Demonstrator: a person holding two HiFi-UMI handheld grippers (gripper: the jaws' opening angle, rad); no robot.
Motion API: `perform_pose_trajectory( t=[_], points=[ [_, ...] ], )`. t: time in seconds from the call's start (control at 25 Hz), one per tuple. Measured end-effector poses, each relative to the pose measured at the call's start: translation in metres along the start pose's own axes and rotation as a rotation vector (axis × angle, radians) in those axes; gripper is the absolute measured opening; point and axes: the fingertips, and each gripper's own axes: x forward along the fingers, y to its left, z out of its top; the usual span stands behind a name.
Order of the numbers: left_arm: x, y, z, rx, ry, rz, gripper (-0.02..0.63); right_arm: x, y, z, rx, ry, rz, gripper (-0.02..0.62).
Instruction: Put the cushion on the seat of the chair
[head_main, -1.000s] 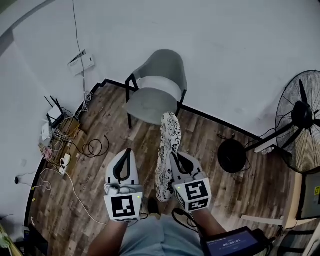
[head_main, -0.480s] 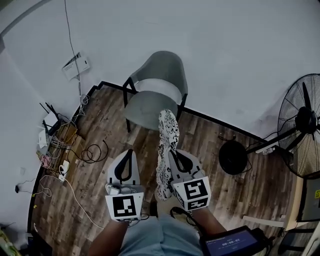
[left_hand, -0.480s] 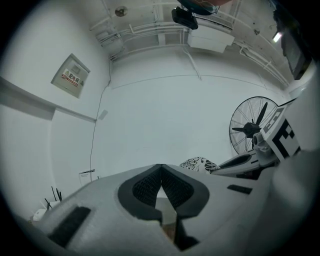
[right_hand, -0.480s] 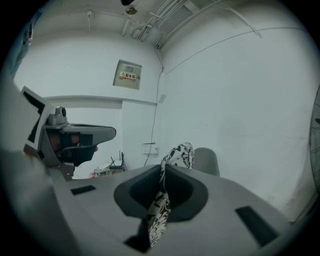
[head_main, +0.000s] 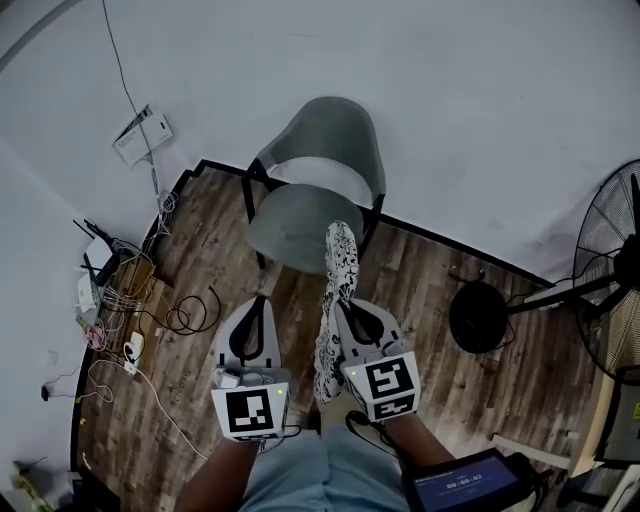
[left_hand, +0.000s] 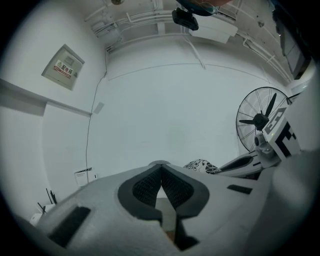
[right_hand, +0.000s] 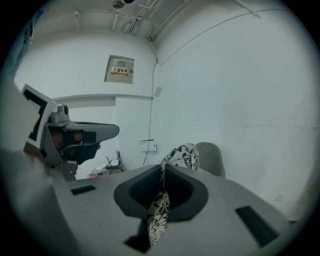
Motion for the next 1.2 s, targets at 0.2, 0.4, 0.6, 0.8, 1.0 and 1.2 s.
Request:
perform_pose_trajectory(
  t=[0.2, 0.4, 0.6, 0.8, 1.0, 1.2],
  points=[
    [0.065, 0.012, 0.008, 0.018, 0.003, 0.005, 0.009, 0.050, -0.034, 0.012, 0.020, 0.009, 0.021, 0.021],
    [0.116, 0.027, 0.026, 0.038, -0.015, 0.013, 0.009, 0.095, -0.049, 0.047, 0.010, -0.023, 0.064, 0.021],
    [0.149, 0.032, 0.050, 0.051, -0.061, 0.011, 0.009, 0.123, -0.062, 0.077, -0.016, -0.059, 0.085, 0.021],
    [0.169, 0.047, 0.057, 0.054, -0.086, 0.019, 0.009, 0.144, -0.068, 0.093, -0.042, -0.069, 0.090, 0.021],
    [0.195, 0.068, 0.046, 0.046, -0.083, 0.002, 0.009, 0.173, -0.073, 0.099, -0.049, -0.045, 0.070, 0.021],
    [0.231, 0.096, 0.041, -0.003, -0.063, -0.026, 0.009, 0.212, -0.079, 0.100, -0.049, -0.006, 0.032, 0.021]
  ],
)
